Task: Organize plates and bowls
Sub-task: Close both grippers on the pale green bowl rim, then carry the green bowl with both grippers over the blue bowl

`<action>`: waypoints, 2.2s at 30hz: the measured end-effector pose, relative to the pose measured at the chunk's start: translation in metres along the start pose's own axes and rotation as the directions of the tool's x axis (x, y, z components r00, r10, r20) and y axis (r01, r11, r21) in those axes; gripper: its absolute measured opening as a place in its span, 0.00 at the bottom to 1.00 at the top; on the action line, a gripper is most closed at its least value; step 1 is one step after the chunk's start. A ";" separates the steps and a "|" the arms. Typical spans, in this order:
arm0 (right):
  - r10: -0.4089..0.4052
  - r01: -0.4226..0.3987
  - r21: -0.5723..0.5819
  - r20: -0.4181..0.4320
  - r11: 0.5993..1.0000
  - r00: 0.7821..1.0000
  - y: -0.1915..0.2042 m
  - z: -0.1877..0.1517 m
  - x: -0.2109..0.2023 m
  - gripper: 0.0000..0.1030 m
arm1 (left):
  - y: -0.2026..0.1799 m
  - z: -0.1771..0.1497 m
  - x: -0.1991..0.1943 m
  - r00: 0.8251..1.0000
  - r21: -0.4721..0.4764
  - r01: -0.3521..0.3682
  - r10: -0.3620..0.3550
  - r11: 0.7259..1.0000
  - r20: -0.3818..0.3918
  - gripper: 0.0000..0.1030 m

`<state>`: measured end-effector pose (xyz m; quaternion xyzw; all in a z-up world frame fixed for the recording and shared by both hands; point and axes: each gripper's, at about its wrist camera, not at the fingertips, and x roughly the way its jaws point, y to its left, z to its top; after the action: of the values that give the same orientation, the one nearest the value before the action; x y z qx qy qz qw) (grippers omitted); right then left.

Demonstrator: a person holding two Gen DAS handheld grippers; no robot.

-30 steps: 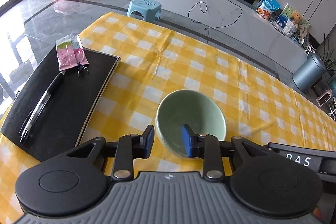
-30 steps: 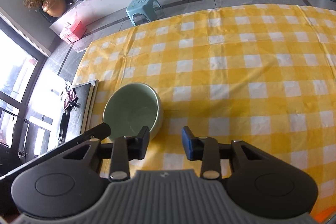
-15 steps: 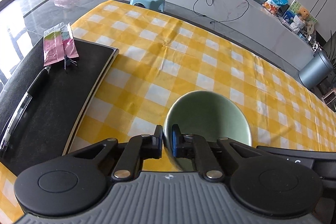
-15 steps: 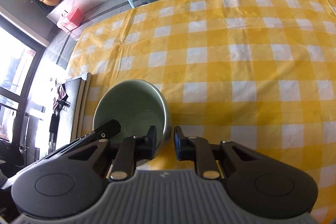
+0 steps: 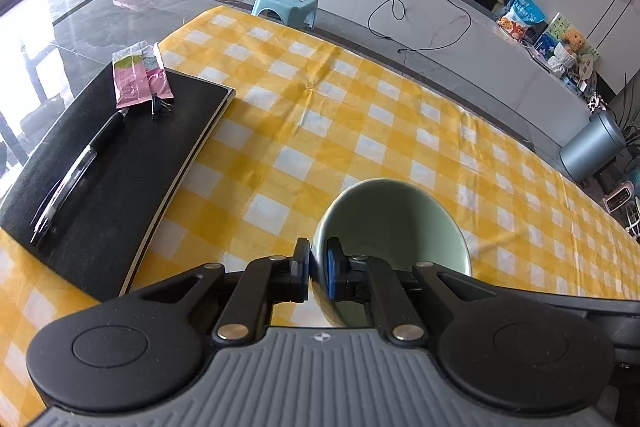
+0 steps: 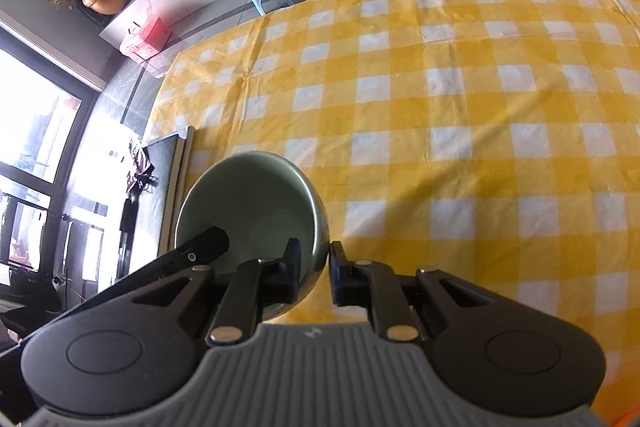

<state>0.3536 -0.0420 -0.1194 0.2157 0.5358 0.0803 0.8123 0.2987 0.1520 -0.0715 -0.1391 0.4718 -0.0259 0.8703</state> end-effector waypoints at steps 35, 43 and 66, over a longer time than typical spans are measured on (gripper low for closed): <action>-0.037 -0.034 0.241 0.284 0.970 0.958 -0.154 -0.184 -0.280 0.11 | -0.161 -0.169 -0.148 0.973 0.128 0.224 -0.229 0.966 0.026 0.09; -0.080 -0.008 0.297 0.284 0.955 0.956 -0.184 -0.184 -0.281 0.10 | -0.184 -0.182 -0.130 0.973 0.164 0.231 -0.228 0.959 -0.035 0.09; -0.100 0.041 0.316 0.175 0.948 0.980 -0.223 -0.168 -0.222 0.07 | -0.210 -0.187 -0.083 0.989 0.293 0.134 -0.109 0.947 -0.101 0.09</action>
<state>0.0879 -0.2775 -0.0871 0.3283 0.4699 -0.0550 0.8176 0.1161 -0.0754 -0.0440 -0.0337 0.4890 -0.1563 0.8575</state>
